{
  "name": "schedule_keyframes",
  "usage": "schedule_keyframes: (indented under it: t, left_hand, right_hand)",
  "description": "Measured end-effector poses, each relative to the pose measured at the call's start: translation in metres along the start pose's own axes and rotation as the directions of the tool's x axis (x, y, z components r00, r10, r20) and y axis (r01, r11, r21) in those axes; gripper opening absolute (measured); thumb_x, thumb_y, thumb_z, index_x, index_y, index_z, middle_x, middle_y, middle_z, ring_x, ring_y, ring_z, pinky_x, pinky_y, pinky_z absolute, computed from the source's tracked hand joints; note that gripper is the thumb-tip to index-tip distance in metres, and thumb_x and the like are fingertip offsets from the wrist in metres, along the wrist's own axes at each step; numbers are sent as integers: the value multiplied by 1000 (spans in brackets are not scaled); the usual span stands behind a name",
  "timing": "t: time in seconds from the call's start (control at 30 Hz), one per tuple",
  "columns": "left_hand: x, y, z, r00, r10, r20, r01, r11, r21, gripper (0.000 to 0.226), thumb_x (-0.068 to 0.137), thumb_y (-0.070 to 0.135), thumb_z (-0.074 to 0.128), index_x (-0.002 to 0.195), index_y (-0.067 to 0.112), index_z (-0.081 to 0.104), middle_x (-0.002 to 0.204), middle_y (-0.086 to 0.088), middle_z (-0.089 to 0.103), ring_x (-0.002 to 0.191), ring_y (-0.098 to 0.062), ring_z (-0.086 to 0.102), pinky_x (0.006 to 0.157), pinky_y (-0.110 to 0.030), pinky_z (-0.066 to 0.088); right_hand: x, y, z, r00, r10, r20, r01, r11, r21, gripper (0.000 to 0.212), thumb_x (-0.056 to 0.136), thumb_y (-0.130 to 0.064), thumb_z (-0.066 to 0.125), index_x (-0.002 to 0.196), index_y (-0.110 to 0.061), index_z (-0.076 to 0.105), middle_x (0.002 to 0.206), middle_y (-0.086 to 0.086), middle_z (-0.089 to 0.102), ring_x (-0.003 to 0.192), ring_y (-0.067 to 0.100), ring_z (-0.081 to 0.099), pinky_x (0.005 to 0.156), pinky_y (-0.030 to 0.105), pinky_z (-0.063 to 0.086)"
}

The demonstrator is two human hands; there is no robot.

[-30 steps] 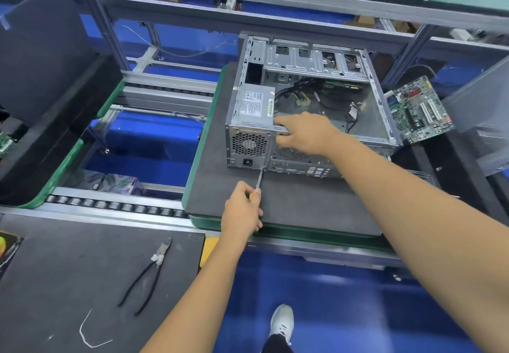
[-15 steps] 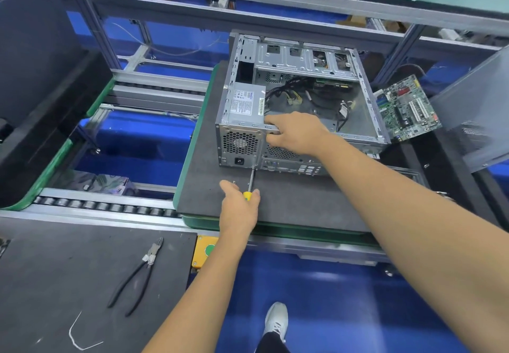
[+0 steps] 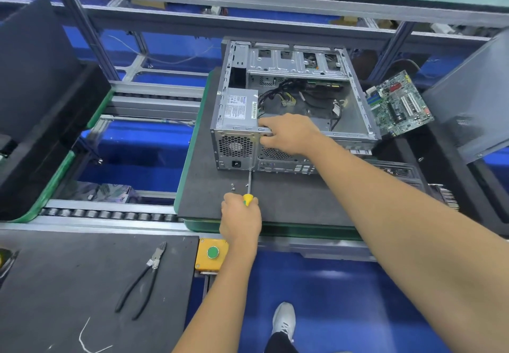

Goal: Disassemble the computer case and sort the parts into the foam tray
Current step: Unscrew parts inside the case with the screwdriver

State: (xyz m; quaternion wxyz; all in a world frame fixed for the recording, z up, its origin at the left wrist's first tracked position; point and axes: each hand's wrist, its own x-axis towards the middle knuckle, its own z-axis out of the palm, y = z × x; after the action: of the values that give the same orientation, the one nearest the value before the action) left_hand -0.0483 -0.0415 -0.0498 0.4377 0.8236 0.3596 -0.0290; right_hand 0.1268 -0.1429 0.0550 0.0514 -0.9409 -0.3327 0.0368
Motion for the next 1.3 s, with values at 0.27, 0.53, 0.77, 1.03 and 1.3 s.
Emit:
schedule_keyframes:
  t: [0.27,0.53,0.77,1.03,1.3]
  left_hand:
    - [-2,1,6,1000,-11,-19,9,993,-116,21,104,39,52,108,18,54,110,-4,53,82,-23,61,75,-37,43]
    - [5,-9,7,998,0,-65,-20,951,-310,34,85,20,82,90,15,48,94,-11,67,67,-24,72,67,-47,61]
    - [6,-13,11,997,-76,-29,54,884,-464,30,86,22,82,89,14,54,74,-4,67,47,-14,68,52,-41,62]
    - [15,-8,7,974,-211,80,215,757,-617,32,81,13,87,86,11,55,83,-15,72,48,-17,67,45,-26,52]
    - [3,12,7,891,-309,332,439,406,-801,25,80,6,87,94,4,66,97,-15,76,70,-23,77,59,-31,59]
  right_hand:
    - [1,1,2,1000,3,-23,-3,1000,6,21,90,-49,47,109,-42,53,63,-15,46,67,19,50,53,28,28]
    - [1,0,1,999,39,-23,-40,999,-13,40,91,-50,48,128,-37,55,83,-8,52,79,23,49,59,33,28]
    - [1,-1,2,999,45,-31,-46,999,-22,40,91,-51,48,128,-37,56,87,-7,53,81,25,51,65,35,35]
    - [1,-2,1,999,44,-25,-45,999,-20,39,90,-51,47,126,-40,55,83,-7,54,77,24,51,54,28,27]
    - [1,-3,-1,999,47,2,-47,999,-10,35,90,-51,48,124,-43,55,85,-9,59,77,22,53,59,33,35]
